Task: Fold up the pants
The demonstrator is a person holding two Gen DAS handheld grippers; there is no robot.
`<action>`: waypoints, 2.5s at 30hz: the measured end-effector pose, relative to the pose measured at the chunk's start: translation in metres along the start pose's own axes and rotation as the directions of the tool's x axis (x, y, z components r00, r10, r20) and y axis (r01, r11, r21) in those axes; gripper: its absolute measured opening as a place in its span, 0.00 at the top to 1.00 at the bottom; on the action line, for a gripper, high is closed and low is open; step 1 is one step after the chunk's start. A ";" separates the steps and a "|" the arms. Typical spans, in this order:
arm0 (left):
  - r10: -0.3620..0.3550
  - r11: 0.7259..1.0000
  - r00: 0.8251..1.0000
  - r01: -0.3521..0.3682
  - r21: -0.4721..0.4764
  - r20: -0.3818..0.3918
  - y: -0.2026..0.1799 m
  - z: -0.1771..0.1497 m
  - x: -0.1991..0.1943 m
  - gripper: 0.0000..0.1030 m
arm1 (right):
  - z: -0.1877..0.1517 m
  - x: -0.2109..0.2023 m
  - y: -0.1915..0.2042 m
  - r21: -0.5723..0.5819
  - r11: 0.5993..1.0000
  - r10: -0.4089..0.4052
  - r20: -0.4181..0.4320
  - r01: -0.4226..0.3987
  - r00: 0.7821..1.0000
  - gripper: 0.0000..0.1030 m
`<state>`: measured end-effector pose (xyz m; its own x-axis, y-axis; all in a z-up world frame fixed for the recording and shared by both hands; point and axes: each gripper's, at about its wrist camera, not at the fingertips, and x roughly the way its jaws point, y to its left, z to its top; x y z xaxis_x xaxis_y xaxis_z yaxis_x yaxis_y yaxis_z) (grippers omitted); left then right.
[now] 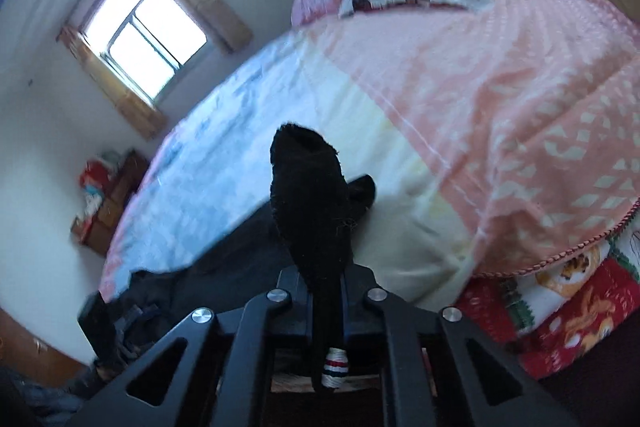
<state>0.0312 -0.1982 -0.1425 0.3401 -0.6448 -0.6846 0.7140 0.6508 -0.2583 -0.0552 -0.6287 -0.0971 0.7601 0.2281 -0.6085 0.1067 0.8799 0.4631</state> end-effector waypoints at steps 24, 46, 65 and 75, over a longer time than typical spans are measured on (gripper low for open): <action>-0.289 0.892 0.939 0.335 -0.303 0.187 0.037 -0.018 -0.031 0.00 | -0.158 0.142 0.261 -0.589 0.804 -0.207 -0.162 0.074 0.965 0.68; -0.223 0.946 0.975 0.215 -0.243 -0.007 -0.019 0.028 0.031 0.86 | -0.135 0.060 0.183 -0.315 0.949 -0.044 -0.033 0.032 0.998 0.50; -0.100 0.928 0.991 0.126 -0.350 0.092 0.074 -0.023 -0.074 0.90 | -0.138 0.070 0.202 -0.314 0.949 0.006 -0.011 -0.009 1.000 0.50; -0.067 0.905 0.994 0.098 -0.415 0.091 0.098 -0.039 -0.072 0.90 | -0.148 0.091 0.216 -0.350 0.936 0.003 -0.072 -0.028 0.997 0.50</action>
<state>0.0522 -0.0722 -0.1449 0.3460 -0.7204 -0.6012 0.4255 0.6915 -0.5837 -0.0575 -0.3564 -0.1479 0.7119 0.2603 -0.6522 -0.1461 0.9633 0.2250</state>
